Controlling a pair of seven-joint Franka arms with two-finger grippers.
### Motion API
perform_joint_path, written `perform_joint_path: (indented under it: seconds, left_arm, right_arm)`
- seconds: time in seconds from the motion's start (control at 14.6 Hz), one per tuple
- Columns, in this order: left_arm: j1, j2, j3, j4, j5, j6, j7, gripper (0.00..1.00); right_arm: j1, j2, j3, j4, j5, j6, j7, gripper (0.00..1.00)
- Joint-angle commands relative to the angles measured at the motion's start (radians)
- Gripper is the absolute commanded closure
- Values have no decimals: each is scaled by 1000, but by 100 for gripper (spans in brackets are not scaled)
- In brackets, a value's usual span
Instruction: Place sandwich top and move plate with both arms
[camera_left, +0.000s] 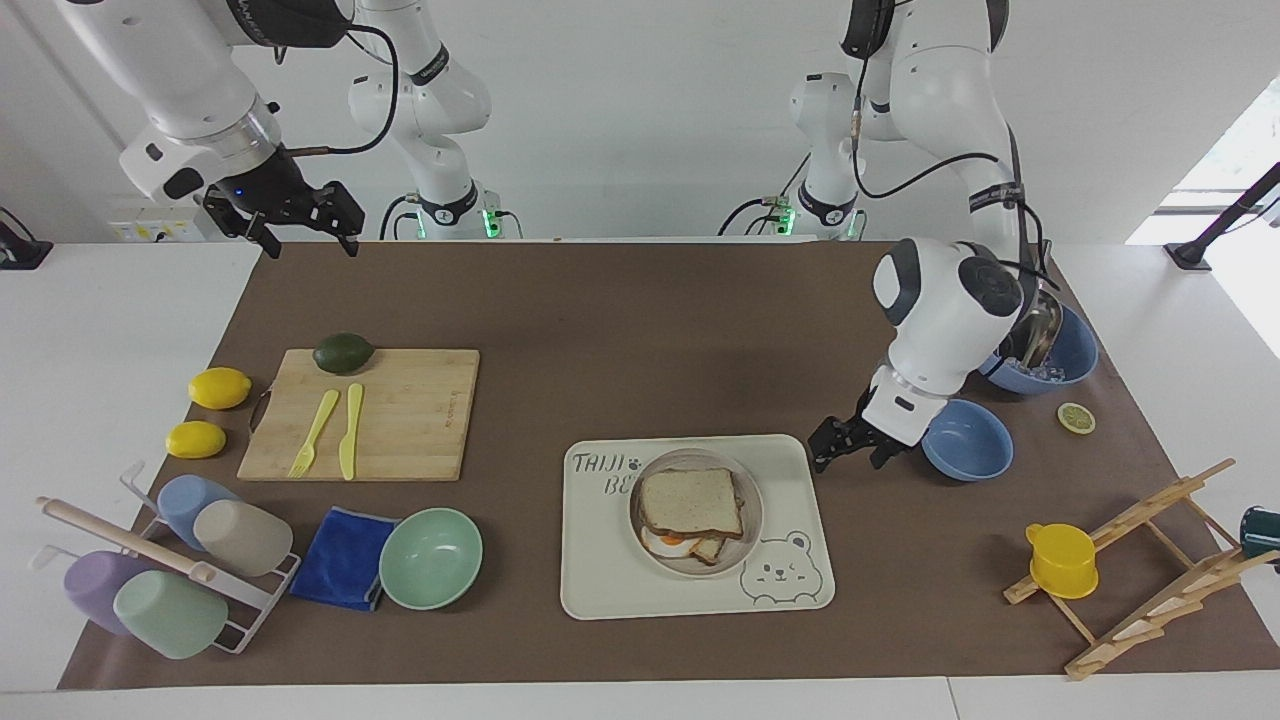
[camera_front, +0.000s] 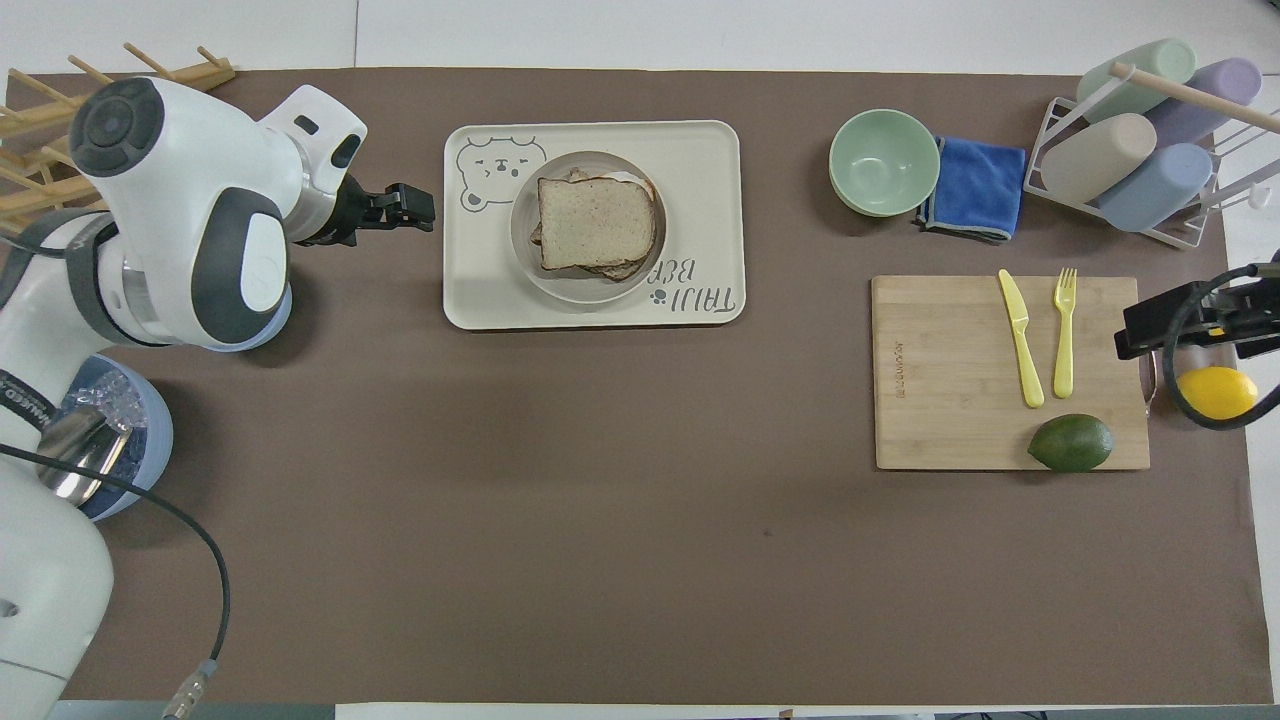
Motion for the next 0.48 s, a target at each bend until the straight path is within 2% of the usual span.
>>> perform_joint_path:
  seconds: [0.0, 0.41]
  left_arm:
    - [35, -99, 1, -11, 74, -116, 8, 0]
    - [55, -263, 20, 11, 201, -288, 7, 0]
  right_arm:
    - [0, -4, 0, -3, -12, 12, -30, 0]
    - [-3, -5, 0, -5, -12, 9, -30, 0]
